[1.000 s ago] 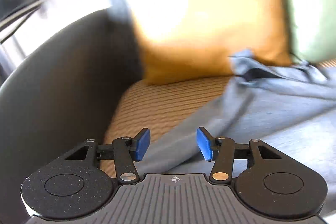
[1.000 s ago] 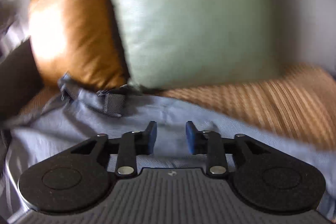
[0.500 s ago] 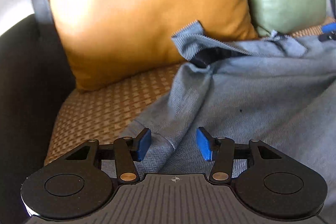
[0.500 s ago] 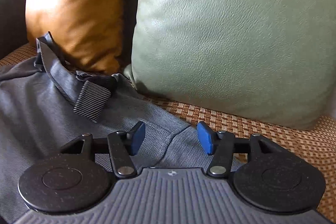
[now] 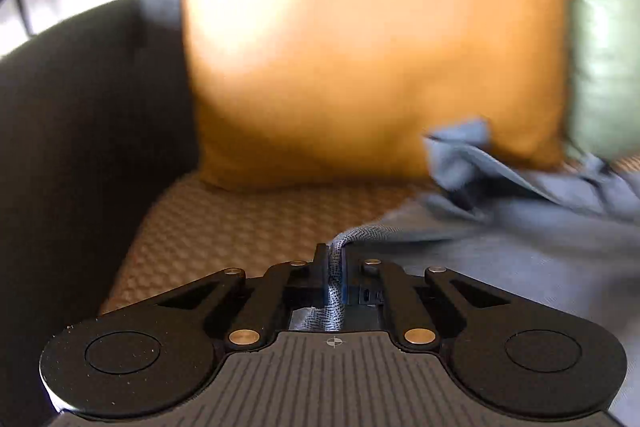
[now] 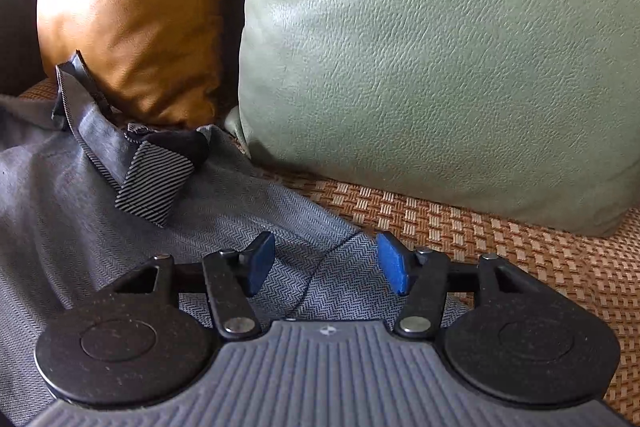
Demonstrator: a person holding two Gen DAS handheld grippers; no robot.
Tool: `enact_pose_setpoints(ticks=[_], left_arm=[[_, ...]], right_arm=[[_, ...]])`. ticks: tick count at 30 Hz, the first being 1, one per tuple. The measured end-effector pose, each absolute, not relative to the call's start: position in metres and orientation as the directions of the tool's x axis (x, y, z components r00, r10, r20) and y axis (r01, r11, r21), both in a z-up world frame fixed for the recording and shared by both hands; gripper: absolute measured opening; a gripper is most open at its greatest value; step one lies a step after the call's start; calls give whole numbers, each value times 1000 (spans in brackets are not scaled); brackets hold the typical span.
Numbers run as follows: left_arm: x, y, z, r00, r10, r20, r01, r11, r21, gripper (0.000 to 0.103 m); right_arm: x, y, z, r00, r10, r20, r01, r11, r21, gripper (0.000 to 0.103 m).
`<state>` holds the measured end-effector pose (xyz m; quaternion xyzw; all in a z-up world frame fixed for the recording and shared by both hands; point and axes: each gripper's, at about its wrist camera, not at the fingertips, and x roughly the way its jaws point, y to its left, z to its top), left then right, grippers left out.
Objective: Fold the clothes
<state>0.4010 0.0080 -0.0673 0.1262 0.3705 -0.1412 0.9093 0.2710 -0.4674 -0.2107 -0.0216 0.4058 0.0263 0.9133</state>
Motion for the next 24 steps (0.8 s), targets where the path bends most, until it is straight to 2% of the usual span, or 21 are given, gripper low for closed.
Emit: enact_pose_setpoints(ticks=[4, 8, 14, 15, 16, 17, 20, 24], left_arm=[[411, -3, -74, 734, -76, -675, 275, 942, 193, 0], [416, -9, -80, 744, -53, -666, 257, 943, 213, 0], [419, -10, -87, 748, -26, -663, 248, 938, 243, 0], [420, -10, -88, 748, -22, -664, 248, 936, 248, 0], [421, -10, -88, 748, -19, -664, 249, 935, 254, 0], [419, -11, -87, 754, -18, -657, 252, 932, 263, 0], [417, -12, -80, 770, -24, -637, 254, 929, 271, 0], [422, -16, -71, 802, -22, -597, 231, 933, 275, 0]], right_arm=[[274, -469, -215, 671, 50, -740, -81, 997, -7, 62], [273, -469, -215, 671, 99, -735, -150, 989, -4, 62], [276, -470, -221, 635, 93, -767, -181, 983, -31, 61], [276, -470, -222, 632, 98, -769, -179, 984, -22, 55], [275, -469, -220, 637, 102, -764, -182, 983, -21, 19], [273, -468, -216, 644, 111, -757, -192, 981, -20, 7], [264, -466, -192, 738, 95, -668, -183, 981, -62, 6], [263, -469, -160, 859, -46, -510, -62, 979, -193, 6]])
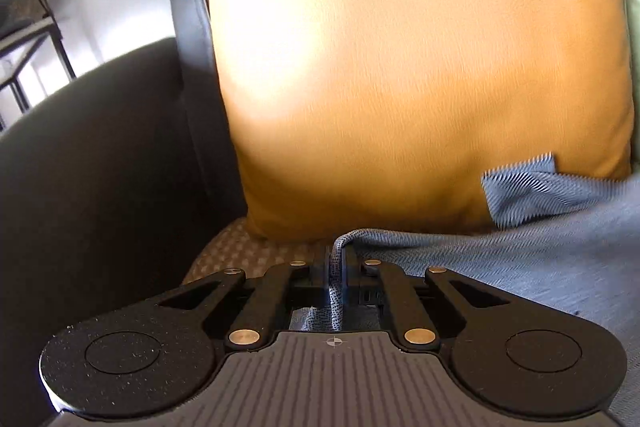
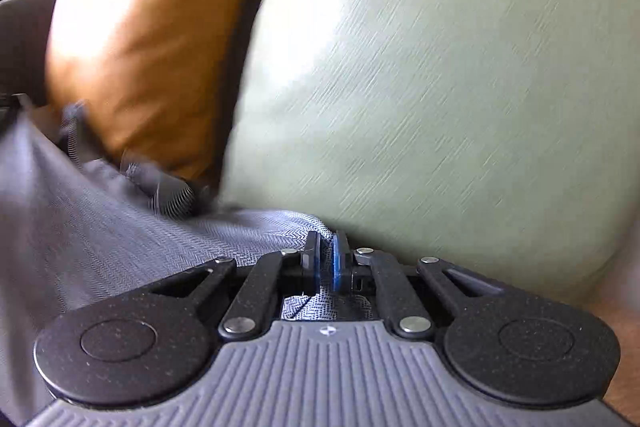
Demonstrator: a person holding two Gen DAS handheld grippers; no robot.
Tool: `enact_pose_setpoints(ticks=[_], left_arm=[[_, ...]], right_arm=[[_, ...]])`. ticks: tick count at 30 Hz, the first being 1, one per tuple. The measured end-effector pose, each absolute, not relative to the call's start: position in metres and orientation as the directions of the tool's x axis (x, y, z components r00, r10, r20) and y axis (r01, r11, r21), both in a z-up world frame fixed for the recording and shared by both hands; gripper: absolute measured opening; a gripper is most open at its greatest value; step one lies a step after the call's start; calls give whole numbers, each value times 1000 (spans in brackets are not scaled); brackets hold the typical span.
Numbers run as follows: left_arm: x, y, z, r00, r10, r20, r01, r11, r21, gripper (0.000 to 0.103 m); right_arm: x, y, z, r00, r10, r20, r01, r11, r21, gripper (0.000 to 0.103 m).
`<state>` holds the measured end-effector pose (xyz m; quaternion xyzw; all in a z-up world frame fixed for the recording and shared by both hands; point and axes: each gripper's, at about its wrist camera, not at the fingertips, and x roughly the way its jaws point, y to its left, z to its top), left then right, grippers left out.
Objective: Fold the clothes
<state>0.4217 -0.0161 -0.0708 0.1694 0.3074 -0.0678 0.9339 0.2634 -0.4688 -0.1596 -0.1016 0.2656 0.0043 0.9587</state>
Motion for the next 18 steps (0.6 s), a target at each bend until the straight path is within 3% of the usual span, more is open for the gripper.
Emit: enact_pose_setpoints(ticks=[5, 13, 15, 17, 18], left_arm=[[431, -33, -78, 831, 3, -557, 213, 923, 321, 0], [448, -57, -139, 812, 63, -580, 211, 895, 393, 2], [447, -62, -145, 808, 80, -583, 221, 877, 426, 13], [446, -66, -146, 808, 99, -581, 222, 862, 456, 55], [447, -65, -142, 798, 106, -593, 230, 857, 462, 61]], right_arm=[[275, -466, -159, 898, -124, -421, -1, 959, -284, 6], [254, -473, -192, 944, -64, -323, -32, 959, -283, 7], [250, -476, -202, 938, -50, -344, -49, 961, -272, 10], [248, -479, -211, 921, -39, -387, -75, 958, -276, 28], [251, -478, -217, 905, -37, -424, -88, 959, -270, 35]])
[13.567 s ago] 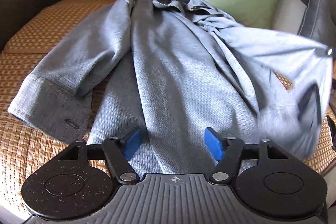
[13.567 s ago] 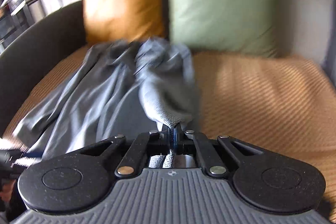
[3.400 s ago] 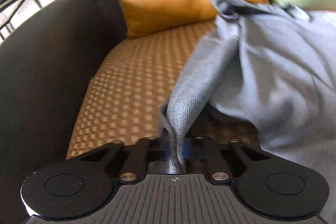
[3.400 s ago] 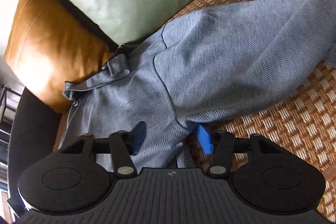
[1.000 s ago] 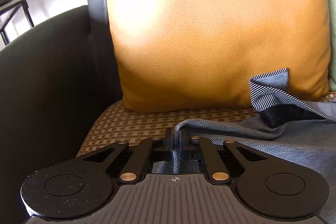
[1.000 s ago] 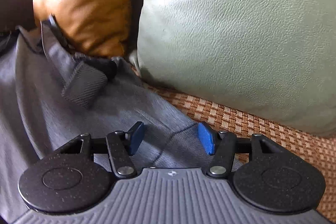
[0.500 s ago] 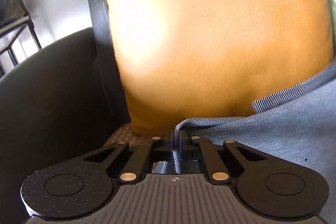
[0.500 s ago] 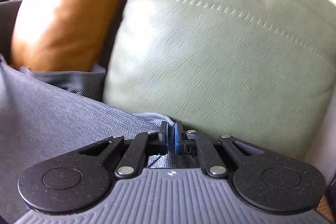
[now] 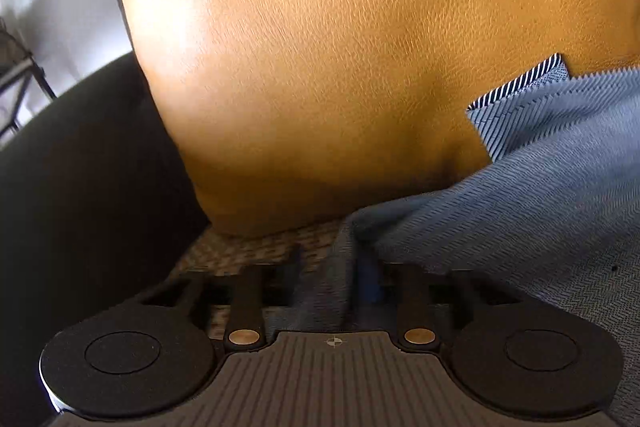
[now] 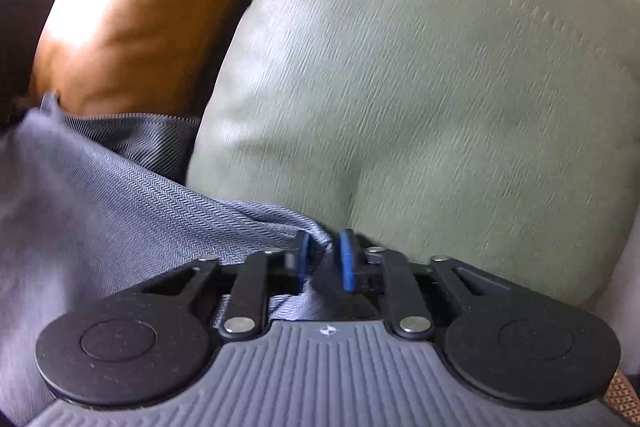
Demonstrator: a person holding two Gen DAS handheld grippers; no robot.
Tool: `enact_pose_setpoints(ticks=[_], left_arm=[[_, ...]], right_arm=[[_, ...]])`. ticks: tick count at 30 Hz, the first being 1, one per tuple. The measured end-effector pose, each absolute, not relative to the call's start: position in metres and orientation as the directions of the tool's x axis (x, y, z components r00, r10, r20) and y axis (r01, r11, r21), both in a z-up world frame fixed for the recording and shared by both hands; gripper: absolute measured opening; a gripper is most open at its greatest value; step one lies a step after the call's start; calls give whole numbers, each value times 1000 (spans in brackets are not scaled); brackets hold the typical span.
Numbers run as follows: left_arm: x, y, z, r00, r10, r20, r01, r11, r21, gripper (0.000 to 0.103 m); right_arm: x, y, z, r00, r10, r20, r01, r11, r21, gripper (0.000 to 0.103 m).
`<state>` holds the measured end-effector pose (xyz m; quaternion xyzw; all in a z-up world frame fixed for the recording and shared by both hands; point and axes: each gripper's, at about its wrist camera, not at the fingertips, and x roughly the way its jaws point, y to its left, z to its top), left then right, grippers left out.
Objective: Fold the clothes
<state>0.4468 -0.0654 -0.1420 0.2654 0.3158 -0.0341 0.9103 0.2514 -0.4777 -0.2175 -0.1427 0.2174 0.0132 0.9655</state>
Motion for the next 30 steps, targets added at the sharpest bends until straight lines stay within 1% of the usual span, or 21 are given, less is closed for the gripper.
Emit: enact_pose_setpoints(ticks=[1, 2, 5, 8, 9, 10, 12, 16, 19, 23, 27, 30], left_arm=[[447, -63, -136, 786, 105, -609, 241, 855, 459, 66], [447, -61, -131, 774, 105, -624, 252, 853, 456, 66], [440, -47, -105, 759, 111, -641, 267, 845, 463, 68], [421, -26, -74, 776, 90, -625, 268, 849, 455, 72], [412, -17, -66, 778, 81, -623, 273, 850, 451, 73], [404, -8, -58, 779, 73, -622, 277, 850, 448, 75], [386, 6, -54, 766, 80, -638, 286, 846, 449, 75], [345, 38, -54, 721, 72, -689, 336, 833, 439, 75], [312, 67, -65, 686, 63, -725, 377, 822, 427, 75], [280, 98, -84, 650, 72, -757, 361, 847, 390, 77], [258, 104, -83, 585, -5, -811, 369, 892, 260, 77], [247, 107, -72, 553, -99, -827, 390, 908, 152, 77]], right_arm=[[258, -475, -226, 881, -41, -472, -95, 961, -261, 52], [258, -474, -227, 861, -59, -506, -90, 960, -266, 57], [247, -477, -211, 858, -114, -502, -35, 960, -278, 60], [223, -488, -176, 873, -161, -461, 48, 968, -247, 62], [216, -492, -165, 872, -153, -464, 45, 971, -237, 62], [209, -494, -156, 868, -141, -476, 32, 973, -230, 62], [198, -497, -150, 840, -136, -526, 10, 972, -235, 62], [169, -498, -167, 750, -143, -646, -41, 964, -262, 62], [138, -501, -183, 713, -133, -689, -44, 972, -232, 62], [107, -502, -198, 677, -89, -731, -38, 987, -155, 62], [79, -495, -201, 652, -55, -756, -64, 990, -127, 62], [63, -488, -202, 647, -31, -761, -71, 992, -101, 62]])
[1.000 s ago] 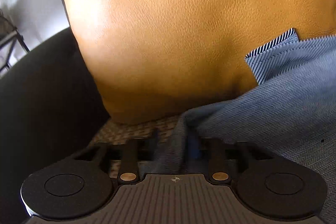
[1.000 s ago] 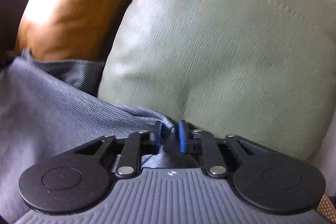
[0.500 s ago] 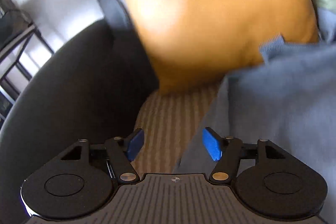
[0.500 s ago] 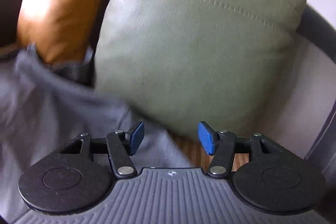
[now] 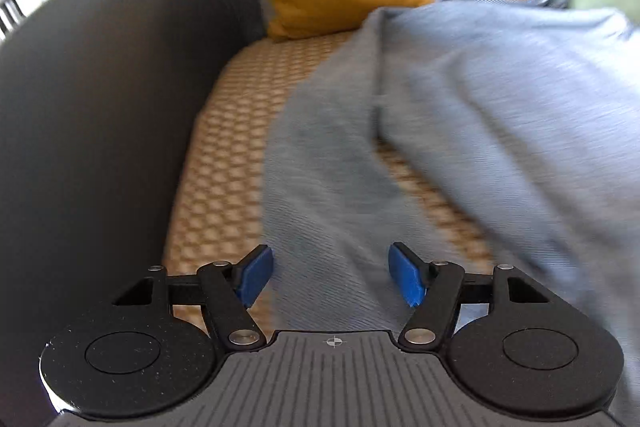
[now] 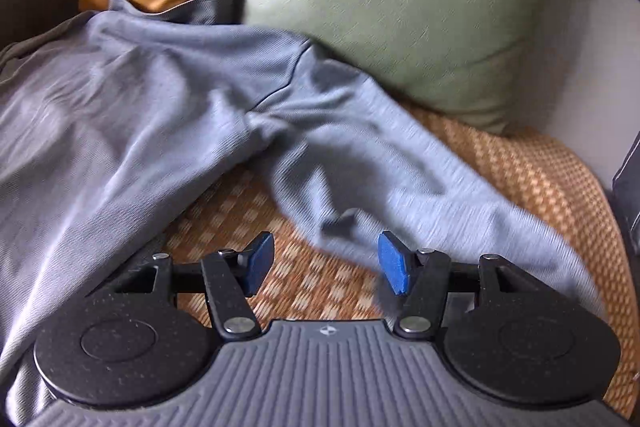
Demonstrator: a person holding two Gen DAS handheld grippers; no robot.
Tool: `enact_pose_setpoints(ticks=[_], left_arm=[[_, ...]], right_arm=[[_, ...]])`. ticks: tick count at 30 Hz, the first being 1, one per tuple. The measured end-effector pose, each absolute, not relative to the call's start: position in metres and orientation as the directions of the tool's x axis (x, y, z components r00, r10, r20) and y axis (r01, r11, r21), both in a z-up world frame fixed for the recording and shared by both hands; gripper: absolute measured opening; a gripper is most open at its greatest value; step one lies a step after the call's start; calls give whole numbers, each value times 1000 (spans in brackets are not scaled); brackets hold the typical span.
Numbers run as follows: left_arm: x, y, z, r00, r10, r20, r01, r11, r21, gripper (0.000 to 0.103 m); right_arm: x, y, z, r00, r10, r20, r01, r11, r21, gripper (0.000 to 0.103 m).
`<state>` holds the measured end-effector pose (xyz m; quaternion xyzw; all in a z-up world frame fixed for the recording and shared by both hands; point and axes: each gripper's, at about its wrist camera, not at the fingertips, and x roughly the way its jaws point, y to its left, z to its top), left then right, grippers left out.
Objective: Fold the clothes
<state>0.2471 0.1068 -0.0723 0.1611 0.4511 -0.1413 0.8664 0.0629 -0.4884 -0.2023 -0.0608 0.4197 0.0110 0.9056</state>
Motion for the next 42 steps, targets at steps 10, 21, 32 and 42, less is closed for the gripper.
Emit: enact_pose_setpoints(ticks=[10, 21, 32, 42], left_arm=[[189, 73, -59, 599, -102, -795, 420, 884, 203, 77], [216, 97, -20, 562, -185, -806, 333, 943, 16, 0], [260, 179, -14, 643, 459, -613, -32, 816, 577, 46], [182, 106, -5, 648, 73, -758, 273, 907, 320, 68]], right_arm=[[20, -461, -180, 692, 88, -717, -102, 995, 24, 65], [-15, -429, -153, 677, 111, -727, -158, 987, 3, 67], [-35, -412, -148, 662, 137, -737, -174, 984, 27, 67], [-71, -411, -123, 701, 143, -699, -160, 986, 41, 67]])
